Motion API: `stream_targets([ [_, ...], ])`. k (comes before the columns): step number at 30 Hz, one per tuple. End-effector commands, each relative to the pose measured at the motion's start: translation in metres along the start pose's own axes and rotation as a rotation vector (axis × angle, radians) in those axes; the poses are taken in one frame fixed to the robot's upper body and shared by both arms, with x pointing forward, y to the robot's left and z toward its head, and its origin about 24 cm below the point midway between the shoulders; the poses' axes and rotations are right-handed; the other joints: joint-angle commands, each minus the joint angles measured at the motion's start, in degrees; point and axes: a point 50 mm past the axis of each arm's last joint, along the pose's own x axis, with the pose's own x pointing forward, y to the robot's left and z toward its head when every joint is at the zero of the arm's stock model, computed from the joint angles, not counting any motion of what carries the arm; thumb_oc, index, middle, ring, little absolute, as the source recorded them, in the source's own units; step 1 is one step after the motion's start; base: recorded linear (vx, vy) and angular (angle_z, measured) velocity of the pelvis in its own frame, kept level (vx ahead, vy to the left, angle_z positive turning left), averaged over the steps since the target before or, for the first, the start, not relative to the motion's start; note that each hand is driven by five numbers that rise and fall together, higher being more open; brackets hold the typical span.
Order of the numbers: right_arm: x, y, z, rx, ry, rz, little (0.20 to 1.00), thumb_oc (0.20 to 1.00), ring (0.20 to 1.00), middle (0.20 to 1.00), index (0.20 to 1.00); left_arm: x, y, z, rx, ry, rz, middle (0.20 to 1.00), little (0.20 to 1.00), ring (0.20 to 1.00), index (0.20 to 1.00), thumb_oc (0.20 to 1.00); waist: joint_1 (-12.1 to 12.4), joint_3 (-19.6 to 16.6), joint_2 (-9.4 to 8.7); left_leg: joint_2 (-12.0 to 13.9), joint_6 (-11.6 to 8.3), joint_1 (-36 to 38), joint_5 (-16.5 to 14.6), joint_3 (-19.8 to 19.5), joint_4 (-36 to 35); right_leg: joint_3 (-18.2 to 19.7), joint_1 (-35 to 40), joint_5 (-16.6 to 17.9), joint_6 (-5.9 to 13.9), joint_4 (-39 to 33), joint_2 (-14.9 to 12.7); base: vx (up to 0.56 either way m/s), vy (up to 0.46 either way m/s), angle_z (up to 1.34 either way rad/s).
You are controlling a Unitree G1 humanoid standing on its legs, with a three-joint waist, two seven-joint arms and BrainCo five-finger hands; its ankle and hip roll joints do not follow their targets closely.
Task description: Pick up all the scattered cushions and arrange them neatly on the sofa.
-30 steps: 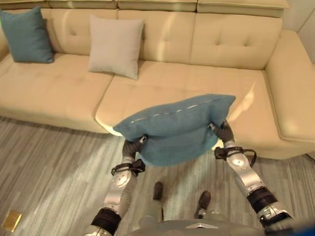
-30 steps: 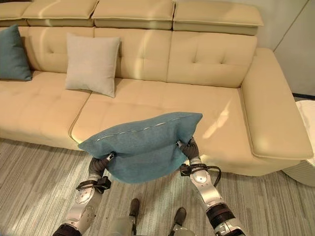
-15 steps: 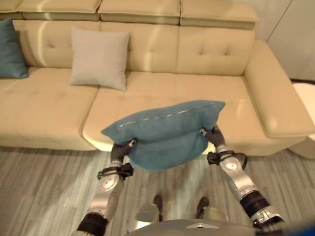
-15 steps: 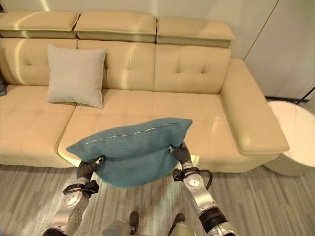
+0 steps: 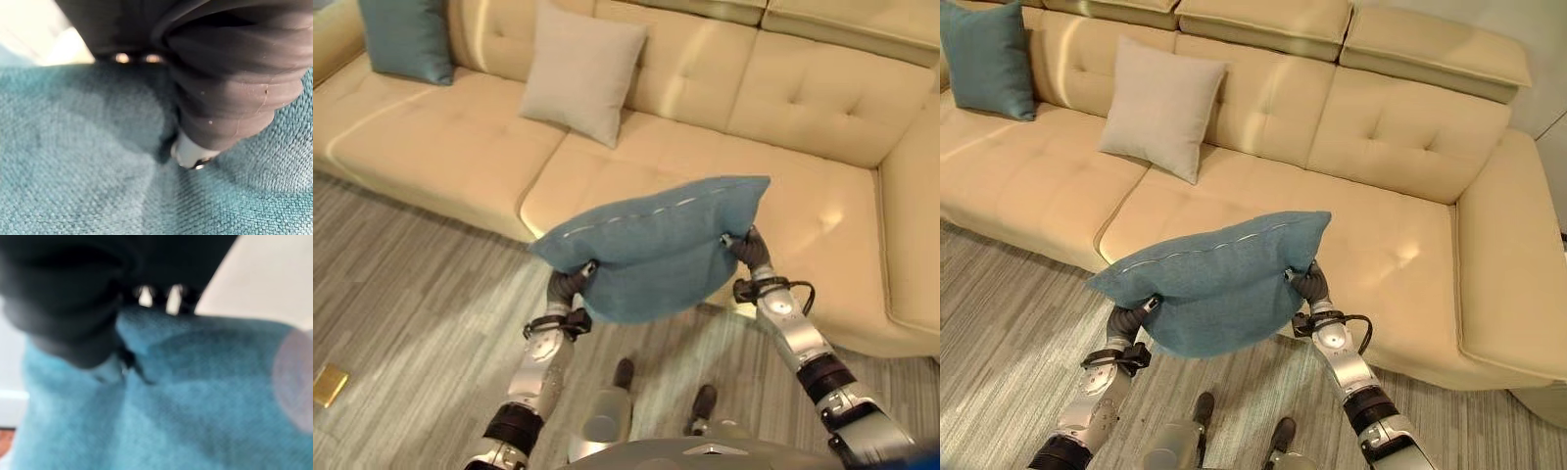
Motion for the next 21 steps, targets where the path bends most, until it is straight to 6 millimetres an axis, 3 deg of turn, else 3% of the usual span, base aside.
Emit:
stream_targets([
  [1, 0.009, 0.021, 0.048, 0.098, -0.232, 0.063, 0.200, 0.200, 0.200, 0.200, 0.200, 0.015, -0.034, 0.047, -0.013, -0.226, -0.169, 0.200, 0.200, 0.200, 0.200, 0.200, 0.14, -3.32, -2.54, 0.10, -2.52, -4.70, 1.43, 1.31, -1.97, 3.59, 1.37, -1.95, 4.90, 0.32, -0.18, 0.15, 0.137, -0.02],
  [2, 0.008, 0.021, 0.046, 0.105, -0.223, 0.059, 0.200, 0.200, 0.200, 0.200, 0.200, 0.015, -0.032, 0.047, -0.013, -0.225, -0.165, 0.200, 0.200, 0.200, 0.200, 0.200, 1.24, -3.07, -2.45, -2.18, -2.65, -7.59, 2.56, 1.02, -4.15, 4.83, 2.10, -2.97, 4.55, 0.63, 1.15, 0.18, 0.191, -0.08],
  [5, 0.004, 0.028, 0.042, 0.126, -0.215, 0.077, 0.200, 0.200, 0.200, 0.200, 0.200, 0.011, -0.027, 0.044, 0.015, -0.209, -0.167, 0.200, 0.200, 0.200, 0.200, 0.200, 2.06, -3.75, -2.77, -2.43, -2.54, -6.47, 4.67, -1.44, -4.28, 6.06, 3.44, -4.05, 4.76, 2.90, 2.01, 0.25, 0.307, -0.50],
  [6, -0.001, 0.036, 0.036, 0.150, -0.193, 0.101, 0.200, 0.200, 0.200, 0.200, 0.200, 0.007, -0.016, 0.042, 0.037, -0.195, -0.150, 0.200, 0.200, 0.200, 0.200, 0.200, 2.67, -3.79, -3.72, -2.33, -1.63, -4.66, 3.07, -1.98, -1.49, 6.93, 3.54, -4.81, 5.12, 6.98, 0.91, 0.38, 0.599, -0.88],
  [7, -0.005, 0.043, 0.030, 0.166, -0.170, 0.131, 0.200, 0.200, 0.200, 0.200, 0.200, 0.001, -0.004, 0.041, 0.060, -0.180, -0.127, 0.200, 0.200, 0.200, 0.200, 0.200, 3.61, -3.13, -3.85, -2.51, -0.38, -2.36, -0.16, -1.81, 2.46, 7.30, 2.67, -4.48, 6.84, 13.63, -0.74, 0.24, 0.454, -0.85],
  [8, -0.005, 0.043, 0.030, 0.166, -0.170, 0.131, 0.200, 0.200, 0.200, 0.200, 0.200, 0.001, -0.004, 0.041, 0.059, -0.180, -0.127, 0.200, 0.200, 0.200, 0.200, 0.200, 3.61, -3.24, -3.84, -2.48, -0.38, -2.49, -0.04, -1.81, 2.39, 7.31, 2.51, -4.40, 6.83, 13.60, -0.72, 0.15, 0.341, -1.56],
  [10, -0.006, 0.047, 0.033, 0.173, -0.181, 0.149, 0.200, 0.200, 0.200, 0.200, 0.200, -0.002, 0.004, 0.041, 0.082, -0.178, -0.109, 0.200, 0.200, 0.200, 0.200, 0.200, 3.59, -2.78, -2.90, -2.54, 1.03, 0.00, -2.59, -1.93, 4.00, 5.99, -0.76, -1.94, 8.54, 21.57, -3.15, 0.10, 0.220, -1.18],
  [11, -0.006, 0.048, 0.033, 0.173, -0.179, 0.156, 0.200, 0.200, 0.200, 0.200, 0.200, -0.002, 0.006, 0.043, 0.080, -0.185, -0.101, 0.200, 0.200, 0.200, 0.200, 0.200, 3.64, -2.89, -2.72, -2.36, 1.31, 0.87, -3.33, -1.87, 3.95, 4.96, -1.67, -1.58, 8.23, 21.63, -4.20, 0.17, 0.176, -0.24],
  [13, -0.002, 0.051, 0.037, 0.176, -0.183, 0.184, 0.200, 0.200, 0.200, 0.200, 0.200, -0.004, 0.005, 0.044, 0.051, -0.196, -0.101, 0.200, 0.200, 0.200, 0.200, 0.200, 3.71, -3.26, -2.42, -1.53, 1.45, 3.00, -5.59, -1.39, 3.69, 1.31, -2.43, 1.01, 7.24, 11.29, -7.80, 0.26, 0.052, -0.25],
  [15, 0.003, 0.050, 0.041, 0.168, -0.193, 0.191, 0.200, 0.200, 0.200, 0.200, 0.200, -0.001, 0.004, 0.045, 0.051, -0.205, -0.101, 0.200, 0.200, 0.200, 0.200, 0.200, 3.02, -3.28, -1.33, -0.20, 1.25, 4.22, -6.71, -1.43, 3.15, 1.67, -6.31, 3.31, 7.67, 6.12, -9.73, 0.27, 0.030, -0.39],
  [18, 0.005, 0.051, 0.041, 0.155, -0.187, 0.201, 0.200, 0.200, 0.200, 0.200, 0.200, 0.000, 0.002, 0.043, 0.055, -0.201, -0.111, 0.200, 0.200, 0.200, 0.200, 0.200, 2.56, -3.43, -2.70, -0.59, 0.66, 5.11, -7.98, -2.06, 2.97, 3.28, -5.81, 6.11, 8.73, 1.47, -9.57, 0.33, -0.022, 0.11],
  [20, 0.004, 0.053, 0.040, 0.156, -0.185, 0.206, 0.200, 0.200, 0.200, 0.200, 0.200, -0.001, 0.000, 0.038, 0.039, -0.183, -0.115, 0.200, 0.200, 0.200, 0.200, 0.200, 1.66, -4.67, -3.87, 2.62, -1.29, 7.61, -7.06, -3.47, -1.06, 2.73, -4.97, 6.71, 9.24, 1.06, -7.41, 0.51, -0.122, 0.47],
  [21, 0.004, 0.053, 0.040, 0.156, -0.185, 0.206, 0.200, 0.200, 0.200, 0.200, 0.200, -0.001, 0.000, 0.038, 0.039, -0.183, -0.115, 0.200, 0.200, 0.200, 0.200, 0.200, 1.59, -4.63, -3.78, 2.72, -1.35, 7.76, -7.02, -3.55, -1.22, 2.61, -4.81, 6.69, 9.21, 1.00, -7.31, 0.42, -0.181, 0.80],
])
